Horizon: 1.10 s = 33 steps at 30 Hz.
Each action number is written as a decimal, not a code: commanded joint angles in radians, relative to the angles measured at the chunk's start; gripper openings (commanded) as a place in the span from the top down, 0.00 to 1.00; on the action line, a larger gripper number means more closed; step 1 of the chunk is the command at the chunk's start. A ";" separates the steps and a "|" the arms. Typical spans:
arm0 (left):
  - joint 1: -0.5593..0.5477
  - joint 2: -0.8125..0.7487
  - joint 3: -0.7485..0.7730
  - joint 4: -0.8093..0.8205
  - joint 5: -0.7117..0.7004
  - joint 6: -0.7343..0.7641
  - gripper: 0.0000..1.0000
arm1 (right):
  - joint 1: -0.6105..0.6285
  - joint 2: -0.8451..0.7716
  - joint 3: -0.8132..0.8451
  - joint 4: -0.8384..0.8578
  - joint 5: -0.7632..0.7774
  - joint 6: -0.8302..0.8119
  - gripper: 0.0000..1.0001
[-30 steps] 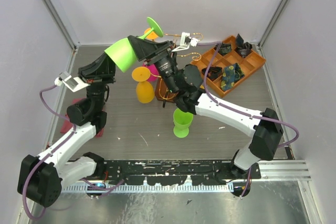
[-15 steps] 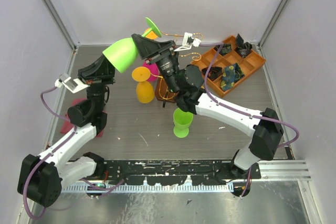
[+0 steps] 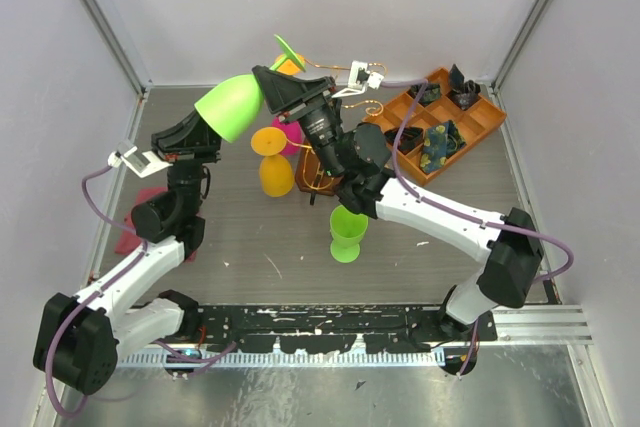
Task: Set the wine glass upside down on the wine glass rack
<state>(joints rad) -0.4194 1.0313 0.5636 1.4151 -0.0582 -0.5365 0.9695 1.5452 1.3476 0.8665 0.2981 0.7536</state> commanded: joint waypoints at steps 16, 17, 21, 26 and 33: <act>0.002 -0.003 -0.007 0.016 -0.099 -0.057 0.89 | 0.007 -0.081 -0.003 -0.011 0.030 -0.080 0.82; 0.002 -0.002 -0.006 0.016 -0.095 -0.058 0.89 | 0.008 -0.080 0.000 -0.012 0.030 -0.085 0.86; 0.002 -0.007 -0.014 0.016 -0.081 -0.060 0.80 | 0.008 -0.080 0.010 -0.017 0.031 -0.104 0.99; 0.002 -0.022 -0.037 0.016 -0.055 -0.054 0.60 | 0.008 -0.083 0.023 -0.023 0.045 -0.163 0.99; 0.002 -0.055 -0.119 0.016 -0.047 -0.053 0.18 | 0.007 -0.104 0.049 -0.050 0.112 -0.310 0.99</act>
<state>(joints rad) -0.4210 1.0004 0.4892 1.4078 -0.0925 -0.6025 0.9760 1.5112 1.3426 0.8043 0.3561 0.5686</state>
